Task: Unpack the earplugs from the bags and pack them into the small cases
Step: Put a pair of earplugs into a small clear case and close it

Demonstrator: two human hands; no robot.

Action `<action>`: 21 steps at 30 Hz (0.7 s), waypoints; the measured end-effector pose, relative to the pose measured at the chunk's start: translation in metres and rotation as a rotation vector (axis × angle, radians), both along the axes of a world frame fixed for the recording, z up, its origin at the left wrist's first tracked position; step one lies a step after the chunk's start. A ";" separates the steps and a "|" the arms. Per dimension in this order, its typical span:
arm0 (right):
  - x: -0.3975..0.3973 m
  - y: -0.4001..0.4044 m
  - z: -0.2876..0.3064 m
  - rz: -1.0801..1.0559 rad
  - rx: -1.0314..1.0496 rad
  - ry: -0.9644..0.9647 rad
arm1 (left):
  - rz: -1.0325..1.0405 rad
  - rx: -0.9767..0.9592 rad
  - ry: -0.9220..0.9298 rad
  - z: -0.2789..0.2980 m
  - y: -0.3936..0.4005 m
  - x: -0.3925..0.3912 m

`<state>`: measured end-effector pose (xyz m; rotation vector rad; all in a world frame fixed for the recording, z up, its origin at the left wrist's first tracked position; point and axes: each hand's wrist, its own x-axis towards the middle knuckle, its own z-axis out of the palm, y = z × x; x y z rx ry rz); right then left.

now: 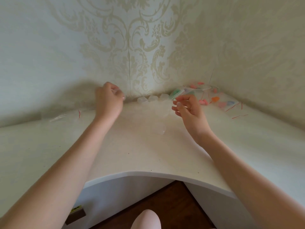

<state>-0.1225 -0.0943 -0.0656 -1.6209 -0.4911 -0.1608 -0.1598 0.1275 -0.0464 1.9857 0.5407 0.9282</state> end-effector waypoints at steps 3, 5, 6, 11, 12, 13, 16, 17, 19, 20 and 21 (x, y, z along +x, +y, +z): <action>0.002 0.002 -0.002 -0.006 -0.046 -0.014 | 0.177 0.214 0.229 -0.003 0.029 -0.007; 0.003 0.002 -0.004 -0.009 -0.066 -0.010 | 0.242 0.182 0.428 -0.003 0.038 -0.011; 0.003 0.002 -0.004 -0.009 -0.065 -0.007 | 0.254 0.173 0.500 -0.003 0.042 -0.012; 0.004 0.000 -0.005 -0.015 -0.082 0.011 | 0.289 0.408 0.517 -0.008 0.048 -0.015; 0.005 0.000 -0.006 -0.016 -0.095 0.012 | 0.310 0.486 0.535 -0.008 0.046 -0.014; 0.006 0.001 -0.007 -0.017 -0.108 0.008 | 0.318 0.556 0.560 -0.009 0.043 -0.013; 0.008 0.001 -0.009 -0.010 -0.147 -0.009 | 0.280 0.717 0.635 -0.009 0.036 -0.012; 0.008 0.000 -0.009 -0.011 -0.155 -0.014 | 0.268 0.750 0.654 -0.009 0.035 -0.012; 0.009 0.000 -0.011 -0.015 -0.172 -0.021 | 0.265 0.768 0.689 -0.010 0.037 -0.012; 0.009 0.000 -0.011 -0.013 -0.186 -0.025 | 0.271 0.754 0.691 -0.011 0.038 -0.012; 0.009 0.000 -0.011 -0.007 -0.208 -0.039 | 0.276 0.717 0.676 -0.013 0.040 -0.013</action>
